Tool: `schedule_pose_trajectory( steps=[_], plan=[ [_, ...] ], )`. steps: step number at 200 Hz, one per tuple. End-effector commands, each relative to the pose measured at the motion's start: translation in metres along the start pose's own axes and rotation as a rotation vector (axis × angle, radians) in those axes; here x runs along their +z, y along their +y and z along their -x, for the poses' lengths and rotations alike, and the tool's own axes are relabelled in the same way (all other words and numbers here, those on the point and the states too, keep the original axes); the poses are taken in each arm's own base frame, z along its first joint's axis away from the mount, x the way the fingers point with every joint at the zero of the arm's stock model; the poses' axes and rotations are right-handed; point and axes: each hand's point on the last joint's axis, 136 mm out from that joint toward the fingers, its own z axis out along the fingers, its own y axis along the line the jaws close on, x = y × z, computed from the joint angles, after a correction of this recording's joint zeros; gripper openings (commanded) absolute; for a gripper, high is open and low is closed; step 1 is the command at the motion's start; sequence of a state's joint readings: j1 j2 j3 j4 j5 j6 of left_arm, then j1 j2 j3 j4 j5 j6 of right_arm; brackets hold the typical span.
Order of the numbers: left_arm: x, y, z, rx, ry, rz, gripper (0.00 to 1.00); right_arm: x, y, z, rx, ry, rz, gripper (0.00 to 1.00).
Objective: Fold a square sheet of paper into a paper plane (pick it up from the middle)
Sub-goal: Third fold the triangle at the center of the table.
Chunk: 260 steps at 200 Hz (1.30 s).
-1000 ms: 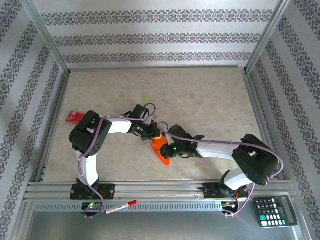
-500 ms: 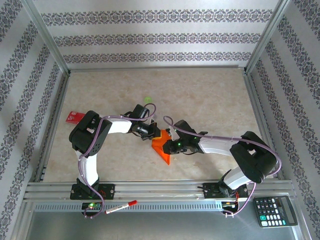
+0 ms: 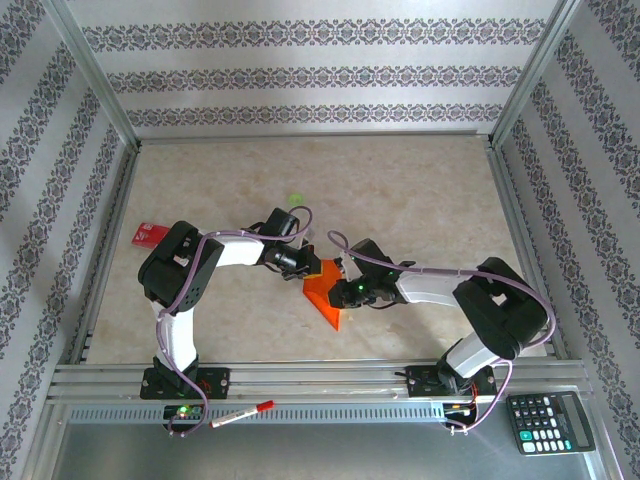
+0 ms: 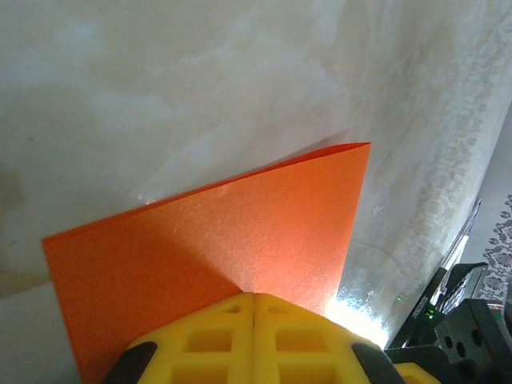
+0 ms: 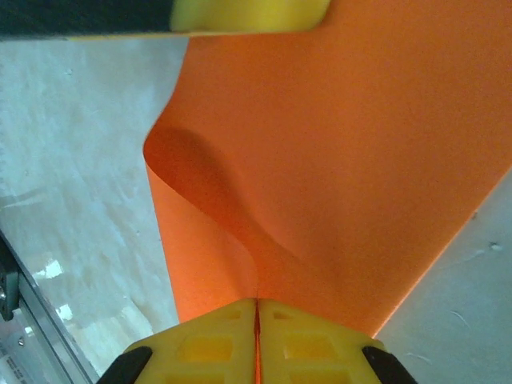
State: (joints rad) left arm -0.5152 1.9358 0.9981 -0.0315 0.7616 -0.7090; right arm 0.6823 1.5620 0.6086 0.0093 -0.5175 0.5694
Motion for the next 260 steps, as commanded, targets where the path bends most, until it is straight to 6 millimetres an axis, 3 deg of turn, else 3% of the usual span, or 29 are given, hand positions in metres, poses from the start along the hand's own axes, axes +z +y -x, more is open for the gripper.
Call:
schedule_pose_trajectory(
  steps=[1, 260],
  plan=[
    [0.005, 0.029, -0.011, -0.053, 0.038, 0.103, 0.03, -0.001, 0.001, 0.007, -0.016, 0.003, 0.003, 0.09],
    [0.005, 0.03, -0.011, -0.051, 0.043, 0.103, 0.03, 0.006, -0.015, 0.005, -0.018, 0.044, -0.055, 0.08]
  ],
)
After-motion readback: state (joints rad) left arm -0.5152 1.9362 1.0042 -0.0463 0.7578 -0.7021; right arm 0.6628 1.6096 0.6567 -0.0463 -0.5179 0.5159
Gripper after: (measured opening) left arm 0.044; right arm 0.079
